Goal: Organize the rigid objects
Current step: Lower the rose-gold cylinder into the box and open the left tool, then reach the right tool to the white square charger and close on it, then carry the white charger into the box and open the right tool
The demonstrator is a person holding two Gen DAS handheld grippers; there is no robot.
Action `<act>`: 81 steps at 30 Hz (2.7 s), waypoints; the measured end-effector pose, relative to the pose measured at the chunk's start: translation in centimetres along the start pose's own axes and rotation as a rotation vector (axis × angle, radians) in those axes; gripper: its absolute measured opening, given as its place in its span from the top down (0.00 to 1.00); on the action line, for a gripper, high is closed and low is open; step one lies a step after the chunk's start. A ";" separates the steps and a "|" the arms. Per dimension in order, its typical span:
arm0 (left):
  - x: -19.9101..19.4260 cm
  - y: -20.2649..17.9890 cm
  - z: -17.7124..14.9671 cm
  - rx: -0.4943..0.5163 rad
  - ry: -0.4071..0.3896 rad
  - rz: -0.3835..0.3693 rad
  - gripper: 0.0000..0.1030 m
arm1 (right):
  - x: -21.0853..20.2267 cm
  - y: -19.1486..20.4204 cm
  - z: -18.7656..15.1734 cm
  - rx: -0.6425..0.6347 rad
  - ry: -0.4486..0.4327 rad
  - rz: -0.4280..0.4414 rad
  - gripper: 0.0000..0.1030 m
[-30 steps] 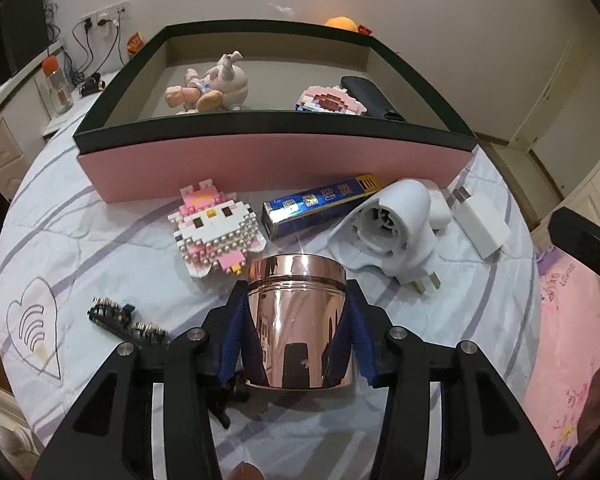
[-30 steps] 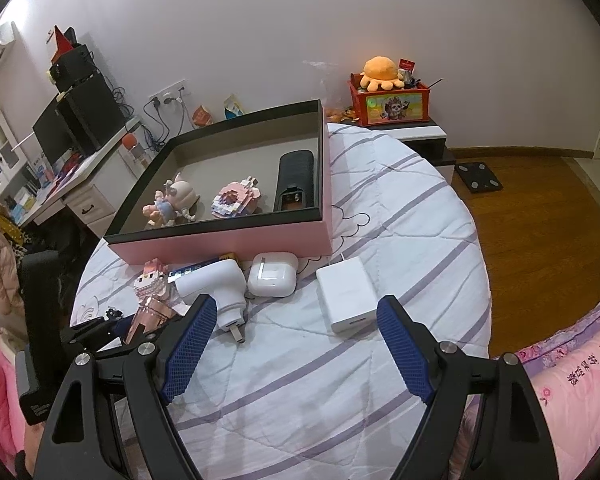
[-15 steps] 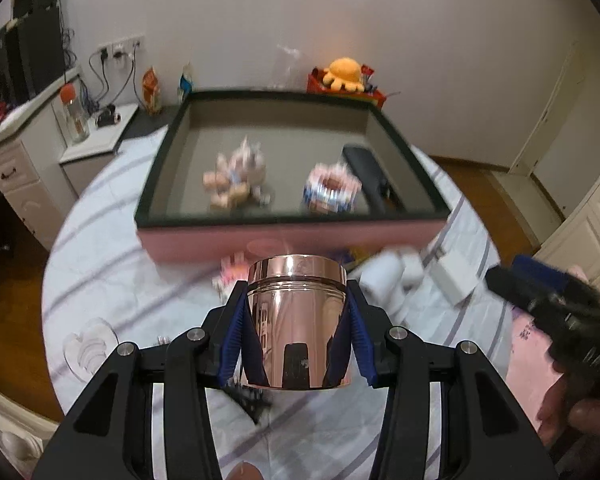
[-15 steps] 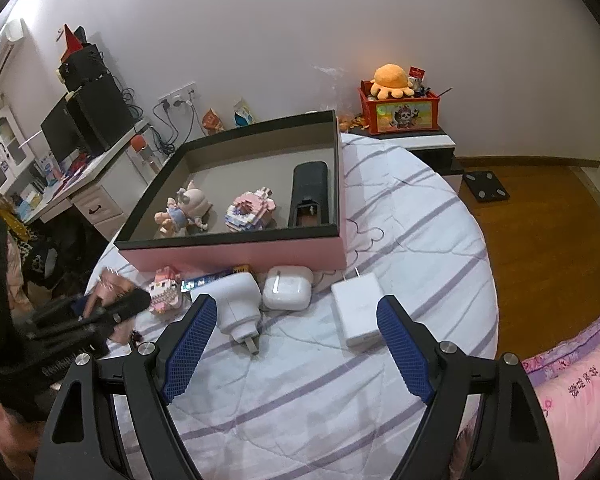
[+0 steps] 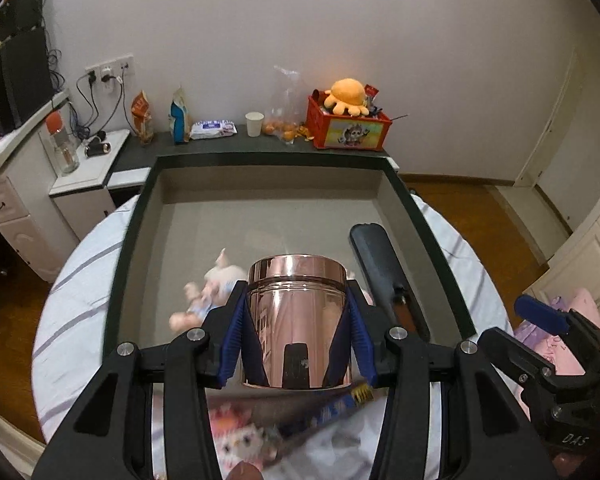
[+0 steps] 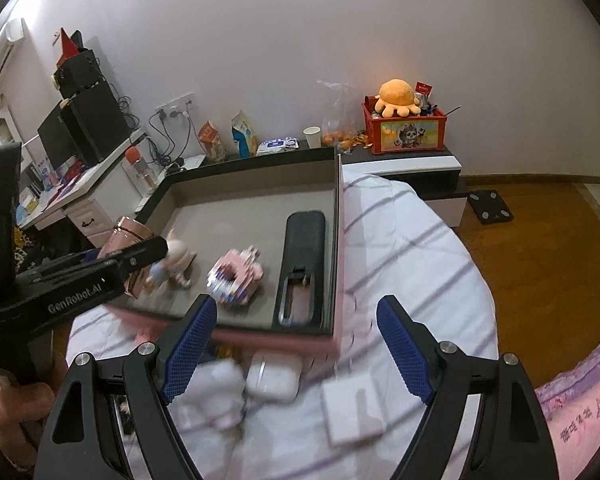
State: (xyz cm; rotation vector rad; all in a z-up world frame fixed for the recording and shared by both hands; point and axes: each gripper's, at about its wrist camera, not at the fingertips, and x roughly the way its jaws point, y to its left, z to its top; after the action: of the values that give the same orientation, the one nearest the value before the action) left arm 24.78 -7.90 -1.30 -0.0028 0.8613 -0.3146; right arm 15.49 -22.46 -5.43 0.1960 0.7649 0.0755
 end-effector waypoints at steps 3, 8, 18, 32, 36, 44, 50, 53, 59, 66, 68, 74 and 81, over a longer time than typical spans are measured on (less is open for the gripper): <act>2.3 0.1 0.4 -0.004 0.030 0.002 0.54 | 1.8 -0.4 1.3 0.002 0.006 -0.001 0.19; 5.6 0.3 0.1 -0.019 0.085 0.037 0.53 | 3.4 -1.6 2.0 0.024 0.014 -0.006 0.19; 3.9 0.3 -0.2 -0.008 0.048 0.086 0.00 | 2.6 -1.9 0.9 0.036 0.022 -0.006 0.19; -6.4 1.4 -3.7 -0.013 -0.063 0.126 0.00 | -3.6 1.1 -1.9 -0.002 -0.036 -0.001 0.19; -8.8 2.3 -5.7 -0.029 -0.074 0.133 0.00 | -4.6 1.9 -3.3 -0.018 -0.034 -0.001 0.19; -10.7 3.7 -10.8 -0.079 -0.043 0.144 0.00 | -5.7 2.0 -6.8 -0.016 0.013 -0.009 0.19; -11.1 3.7 -13.4 -0.095 -0.015 0.142 0.00 | -6.3 1.7 -8.2 -0.014 0.024 -0.028 0.19; -11.1 3.7 -13.5 -0.096 -0.015 0.144 0.00 | -6.2 1.2 -8.5 -0.007 0.033 -0.041 0.19; -10.7 3.5 -13.1 -0.091 -0.016 0.147 0.00 | -4.4 0.3 -8.7 -0.005 0.071 -0.083 0.19; -8.9 3.7 -12.7 -0.094 0.012 0.159 0.00 | -0.2 -1.1 -8.5 -0.027 0.136 -0.134 0.19; -8.1 3.8 -12.4 -0.095 0.023 0.161 0.00 | 0.7 -1.4 -8.3 -0.025 0.150 -0.137 0.19; -5.7 3.7 -11.5 -0.084 0.054 0.163 0.00 | 3.6 -2.4 -7.9 -0.045 0.186 -0.160 0.20; -3.9 3.7 -10.9 -0.073 0.079 0.157 0.00 | 4.0 -2.3 -7.5 -0.090 0.184 -0.188 0.60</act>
State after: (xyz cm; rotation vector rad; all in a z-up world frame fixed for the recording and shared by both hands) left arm 15.25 -1.99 -5.97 0.0096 0.9447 -0.1366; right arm 13.18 -23.03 -13.89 0.0311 0.9576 -0.0507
